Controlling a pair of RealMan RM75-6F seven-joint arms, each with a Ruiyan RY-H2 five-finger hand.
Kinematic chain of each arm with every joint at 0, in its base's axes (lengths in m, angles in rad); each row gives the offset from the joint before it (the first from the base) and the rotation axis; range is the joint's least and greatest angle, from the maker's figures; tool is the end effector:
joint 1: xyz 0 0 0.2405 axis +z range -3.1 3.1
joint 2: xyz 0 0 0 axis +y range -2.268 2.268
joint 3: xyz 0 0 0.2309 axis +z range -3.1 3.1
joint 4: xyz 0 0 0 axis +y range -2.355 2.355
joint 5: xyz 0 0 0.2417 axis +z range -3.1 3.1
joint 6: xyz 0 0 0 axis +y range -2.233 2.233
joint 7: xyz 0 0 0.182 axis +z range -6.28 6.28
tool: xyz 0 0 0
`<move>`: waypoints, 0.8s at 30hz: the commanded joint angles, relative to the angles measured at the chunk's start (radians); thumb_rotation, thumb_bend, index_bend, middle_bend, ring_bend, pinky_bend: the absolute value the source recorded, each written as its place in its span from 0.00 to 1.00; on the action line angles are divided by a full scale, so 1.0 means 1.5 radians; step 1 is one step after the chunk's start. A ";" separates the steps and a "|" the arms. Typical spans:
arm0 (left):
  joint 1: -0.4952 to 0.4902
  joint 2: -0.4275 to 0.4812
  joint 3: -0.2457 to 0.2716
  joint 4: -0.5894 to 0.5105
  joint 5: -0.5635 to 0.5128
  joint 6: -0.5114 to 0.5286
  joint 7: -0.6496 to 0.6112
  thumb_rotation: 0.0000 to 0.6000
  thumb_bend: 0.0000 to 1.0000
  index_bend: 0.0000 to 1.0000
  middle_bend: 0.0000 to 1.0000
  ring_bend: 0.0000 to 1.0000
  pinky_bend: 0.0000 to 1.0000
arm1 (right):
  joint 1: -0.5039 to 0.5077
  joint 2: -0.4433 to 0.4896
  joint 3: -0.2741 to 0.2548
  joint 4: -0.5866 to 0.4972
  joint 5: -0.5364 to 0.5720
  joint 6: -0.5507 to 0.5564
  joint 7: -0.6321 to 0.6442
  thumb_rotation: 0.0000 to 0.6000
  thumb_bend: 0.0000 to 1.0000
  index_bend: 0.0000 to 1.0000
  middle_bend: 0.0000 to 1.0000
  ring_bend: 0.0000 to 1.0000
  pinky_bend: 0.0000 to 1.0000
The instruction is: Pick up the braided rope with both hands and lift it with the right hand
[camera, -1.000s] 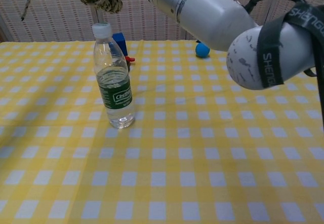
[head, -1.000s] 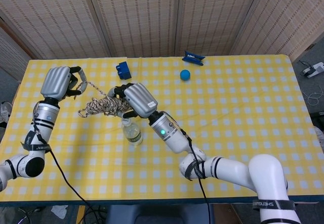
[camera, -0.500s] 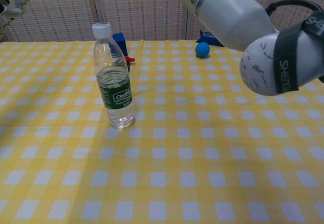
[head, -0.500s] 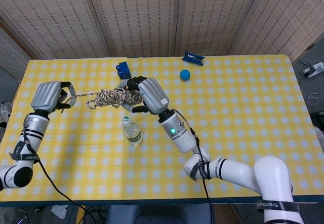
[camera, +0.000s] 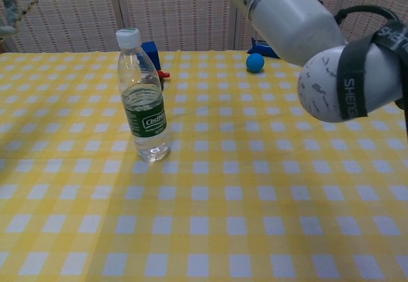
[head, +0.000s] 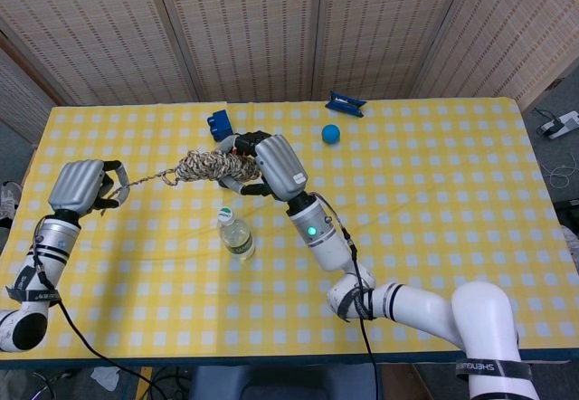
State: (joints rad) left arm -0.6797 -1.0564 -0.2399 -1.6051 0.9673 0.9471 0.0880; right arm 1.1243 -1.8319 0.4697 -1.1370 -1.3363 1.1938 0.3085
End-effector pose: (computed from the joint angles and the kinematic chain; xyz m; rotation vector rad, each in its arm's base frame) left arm -0.1976 0.4188 0.1181 -1.5094 -1.0052 -0.9107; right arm 0.0925 -0.4229 -0.0169 1.5819 -1.0063 1.9821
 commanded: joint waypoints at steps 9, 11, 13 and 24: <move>0.027 0.031 0.012 -0.030 -0.010 0.003 -0.005 1.00 0.37 0.31 0.59 0.58 0.81 | -0.022 0.024 -0.021 -0.022 0.002 -0.014 -0.018 1.00 0.36 0.83 0.70 0.52 0.49; 0.035 0.036 0.014 -0.039 -0.014 0.012 -0.003 1.00 0.36 0.20 0.44 0.46 0.69 | -0.029 0.033 -0.028 -0.029 0.002 -0.018 -0.027 1.00 0.36 0.83 0.70 0.52 0.49; 0.043 0.036 0.013 -0.042 -0.010 0.026 -0.007 1.00 0.35 0.12 0.32 0.35 0.57 | -0.036 0.043 -0.033 -0.038 0.003 -0.022 -0.033 1.00 0.36 0.83 0.70 0.52 0.49; 0.099 -0.005 0.041 -0.001 0.040 0.144 0.047 1.00 0.34 0.11 0.22 0.25 0.40 | -0.091 0.106 -0.071 -0.101 0.008 -0.035 -0.072 1.00 0.36 0.83 0.70 0.52 0.49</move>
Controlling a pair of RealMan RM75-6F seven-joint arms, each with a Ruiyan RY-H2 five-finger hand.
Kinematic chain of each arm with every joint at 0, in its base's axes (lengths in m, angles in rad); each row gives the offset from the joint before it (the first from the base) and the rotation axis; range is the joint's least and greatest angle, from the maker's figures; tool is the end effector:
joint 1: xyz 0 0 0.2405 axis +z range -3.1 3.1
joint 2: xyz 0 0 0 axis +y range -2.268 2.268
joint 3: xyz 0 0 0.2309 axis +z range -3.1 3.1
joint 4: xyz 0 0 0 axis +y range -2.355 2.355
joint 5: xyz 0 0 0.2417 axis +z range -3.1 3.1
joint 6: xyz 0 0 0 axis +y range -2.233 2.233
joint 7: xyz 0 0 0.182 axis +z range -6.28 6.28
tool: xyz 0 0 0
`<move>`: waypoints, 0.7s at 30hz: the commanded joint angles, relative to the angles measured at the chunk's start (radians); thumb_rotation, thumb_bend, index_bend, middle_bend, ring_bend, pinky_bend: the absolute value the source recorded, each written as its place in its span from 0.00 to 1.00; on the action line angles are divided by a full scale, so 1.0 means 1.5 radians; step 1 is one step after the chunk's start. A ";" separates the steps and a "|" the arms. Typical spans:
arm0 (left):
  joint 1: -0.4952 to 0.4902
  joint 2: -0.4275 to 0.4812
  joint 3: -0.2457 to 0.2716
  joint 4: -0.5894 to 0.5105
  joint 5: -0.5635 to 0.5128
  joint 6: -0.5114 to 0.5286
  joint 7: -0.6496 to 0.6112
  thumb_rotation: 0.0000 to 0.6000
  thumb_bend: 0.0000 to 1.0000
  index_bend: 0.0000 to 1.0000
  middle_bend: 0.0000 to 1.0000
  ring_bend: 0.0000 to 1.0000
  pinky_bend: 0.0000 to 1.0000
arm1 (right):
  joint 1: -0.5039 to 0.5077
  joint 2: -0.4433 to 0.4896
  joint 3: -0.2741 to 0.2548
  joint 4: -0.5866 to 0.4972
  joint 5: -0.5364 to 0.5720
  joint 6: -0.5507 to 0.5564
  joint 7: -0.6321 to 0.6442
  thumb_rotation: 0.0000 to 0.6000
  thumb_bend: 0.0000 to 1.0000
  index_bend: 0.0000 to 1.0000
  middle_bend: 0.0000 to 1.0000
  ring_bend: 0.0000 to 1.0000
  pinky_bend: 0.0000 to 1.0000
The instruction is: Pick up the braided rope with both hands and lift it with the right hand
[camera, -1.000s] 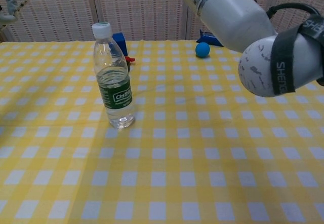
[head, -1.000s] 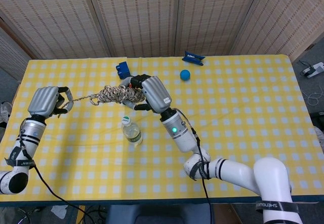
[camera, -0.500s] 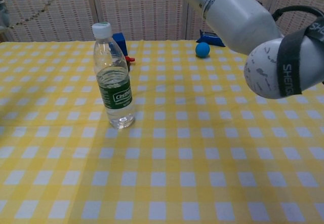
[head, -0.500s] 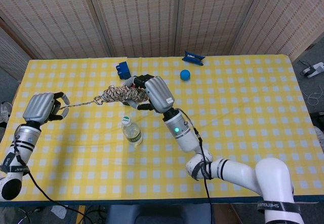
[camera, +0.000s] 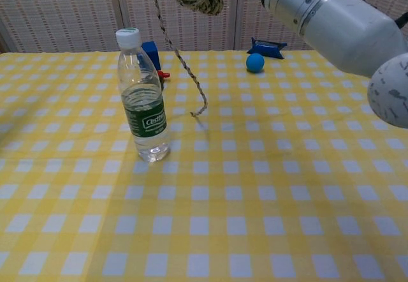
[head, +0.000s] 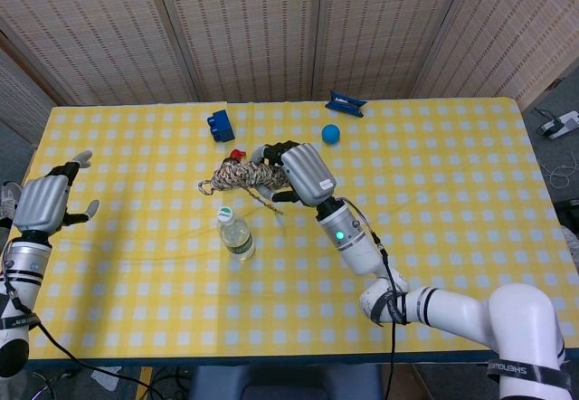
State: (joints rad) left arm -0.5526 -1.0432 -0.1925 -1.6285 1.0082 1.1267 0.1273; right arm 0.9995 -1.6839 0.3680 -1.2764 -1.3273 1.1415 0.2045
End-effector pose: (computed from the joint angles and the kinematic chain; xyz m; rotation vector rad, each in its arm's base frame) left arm -0.2415 0.3821 0.1394 -1.3943 -0.9222 -0.8589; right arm 0.0335 -0.4194 -0.0138 1.6864 -0.9668 1.7437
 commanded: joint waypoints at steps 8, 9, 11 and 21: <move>0.072 -0.060 0.034 0.066 0.062 0.121 0.031 1.00 0.34 0.14 0.22 0.25 0.35 | -0.029 0.028 -0.007 -0.036 -0.006 0.010 0.001 1.00 0.36 0.83 0.70 0.52 0.49; 0.081 -0.062 0.040 0.068 0.071 0.132 0.033 1.00 0.34 0.15 0.22 0.25 0.35 | -0.031 0.030 -0.007 -0.039 -0.007 0.011 0.001 1.00 0.36 0.83 0.70 0.52 0.49; 0.103 -0.066 0.054 0.070 0.092 0.160 0.039 1.00 0.34 0.15 0.22 0.25 0.35 | -0.035 0.035 -0.007 -0.047 -0.008 0.012 0.003 1.00 0.36 0.83 0.70 0.52 0.49; 0.211 -0.088 0.119 0.037 0.172 0.272 0.051 1.00 0.33 0.17 0.22 0.25 0.35 | -0.048 0.045 -0.005 -0.063 -0.009 0.016 -0.003 1.00 0.36 0.83 0.70 0.52 0.49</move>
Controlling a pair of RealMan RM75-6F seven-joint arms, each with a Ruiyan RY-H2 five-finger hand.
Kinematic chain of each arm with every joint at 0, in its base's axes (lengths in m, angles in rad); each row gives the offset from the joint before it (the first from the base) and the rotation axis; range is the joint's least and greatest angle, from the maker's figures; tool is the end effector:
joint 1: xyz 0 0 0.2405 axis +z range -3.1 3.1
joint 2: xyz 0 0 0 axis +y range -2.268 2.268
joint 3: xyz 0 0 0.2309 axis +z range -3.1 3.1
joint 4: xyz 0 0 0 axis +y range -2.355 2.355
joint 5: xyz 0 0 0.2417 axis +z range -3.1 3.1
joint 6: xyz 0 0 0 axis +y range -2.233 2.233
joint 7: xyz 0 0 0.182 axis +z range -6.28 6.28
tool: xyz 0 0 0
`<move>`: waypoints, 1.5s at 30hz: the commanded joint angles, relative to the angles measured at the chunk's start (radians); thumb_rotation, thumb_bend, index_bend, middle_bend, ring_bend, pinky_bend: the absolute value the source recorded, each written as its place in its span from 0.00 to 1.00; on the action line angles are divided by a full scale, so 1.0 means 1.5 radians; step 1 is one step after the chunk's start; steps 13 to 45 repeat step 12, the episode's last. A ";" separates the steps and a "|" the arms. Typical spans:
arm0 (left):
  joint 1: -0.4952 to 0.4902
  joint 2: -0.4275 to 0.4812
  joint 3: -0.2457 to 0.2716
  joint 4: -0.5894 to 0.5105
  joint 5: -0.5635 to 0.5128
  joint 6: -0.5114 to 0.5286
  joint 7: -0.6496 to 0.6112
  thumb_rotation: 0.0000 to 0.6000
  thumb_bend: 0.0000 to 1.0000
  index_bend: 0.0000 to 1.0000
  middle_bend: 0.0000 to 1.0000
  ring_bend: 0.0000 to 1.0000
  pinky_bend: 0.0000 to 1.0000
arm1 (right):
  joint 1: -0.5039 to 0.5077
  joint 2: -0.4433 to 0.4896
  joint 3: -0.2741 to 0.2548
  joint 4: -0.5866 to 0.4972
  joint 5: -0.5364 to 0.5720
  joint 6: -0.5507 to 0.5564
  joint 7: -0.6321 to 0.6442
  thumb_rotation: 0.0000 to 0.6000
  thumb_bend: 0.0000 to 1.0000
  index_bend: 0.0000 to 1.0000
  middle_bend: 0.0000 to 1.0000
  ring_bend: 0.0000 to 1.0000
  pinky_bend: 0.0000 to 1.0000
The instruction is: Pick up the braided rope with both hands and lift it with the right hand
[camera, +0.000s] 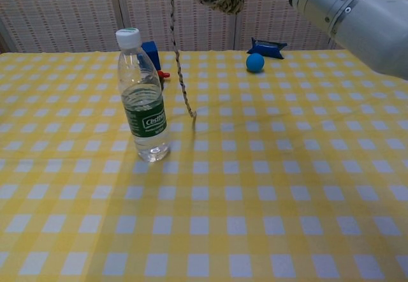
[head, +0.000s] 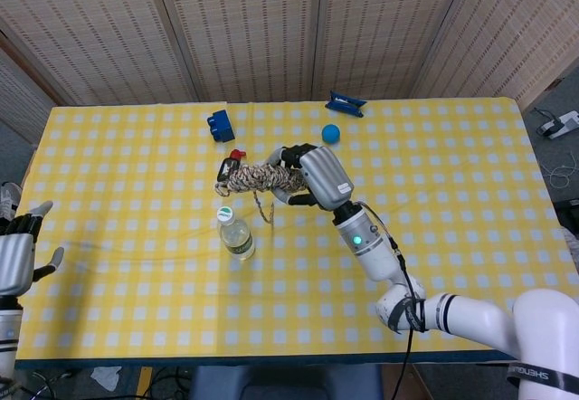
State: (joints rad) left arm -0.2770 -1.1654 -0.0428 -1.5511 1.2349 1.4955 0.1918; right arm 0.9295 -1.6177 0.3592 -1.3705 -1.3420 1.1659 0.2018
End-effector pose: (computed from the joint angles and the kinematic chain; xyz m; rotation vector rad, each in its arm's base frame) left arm -0.3052 0.2760 0.1305 -1.3152 -0.7492 -0.7656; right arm 0.0154 -0.4104 0.0021 1.6583 -0.9852 1.7459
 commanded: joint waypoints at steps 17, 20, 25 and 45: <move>0.091 -0.029 0.034 -0.044 0.074 0.086 0.033 1.00 0.33 0.18 0.22 0.25 0.30 | -0.006 -0.003 0.006 0.003 0.002 0.000 0.006 1.00 0.35 0.83 0.70 0.52 0.49; 0.091 -0.029 0.034 -0.044 0.074 0.086 0.033 1.00 0.33 0.18 0.22 0.25 0.30 | -0.006 -0.003 0.006 0.003 0.002 0.000 0.006 1.00 0.35 0.83 0.70 0.52 0.49; 0.091 -0.029 0.034 -0.044 0.074 0.086 0.033 1.00 0.33 0.18 0.22 0.25 0.30 | -0.006 -0.003 0.006 0.003 0.002 0.000 0.006 1.00 0.35 0.83 0.70 0.52 0.49; 0.091 -0.029 0.034 -0.044 0.074 0.086 0.033 1.00 0.33 0.18 0.22 0.25 0.30 | -0.006 -0.003 0.006 0.003 0.002 0.000 0.006 1.00 0.35 0.83 0.70 0.52 0.49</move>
